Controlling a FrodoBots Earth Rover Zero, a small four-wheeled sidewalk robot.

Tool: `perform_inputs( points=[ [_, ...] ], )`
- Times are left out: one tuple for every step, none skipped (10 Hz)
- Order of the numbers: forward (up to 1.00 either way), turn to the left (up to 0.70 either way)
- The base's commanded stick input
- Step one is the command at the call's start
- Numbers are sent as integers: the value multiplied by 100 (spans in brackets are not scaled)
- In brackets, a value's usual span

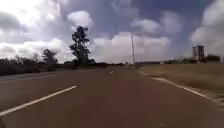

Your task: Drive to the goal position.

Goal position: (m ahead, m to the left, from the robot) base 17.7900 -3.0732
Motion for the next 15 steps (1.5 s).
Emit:
perform_inputs(
  points=[
    [100,0],
    [100,0],
    [100,0],
    [100,0],
    [100,0],
    [100,0],
    [100,0],
    [100,0],
    [100,0],
    [100,0],
    [100,0],
    [100,0],
    [100,0],
    [100,0],
    [100,0]
  ],
)
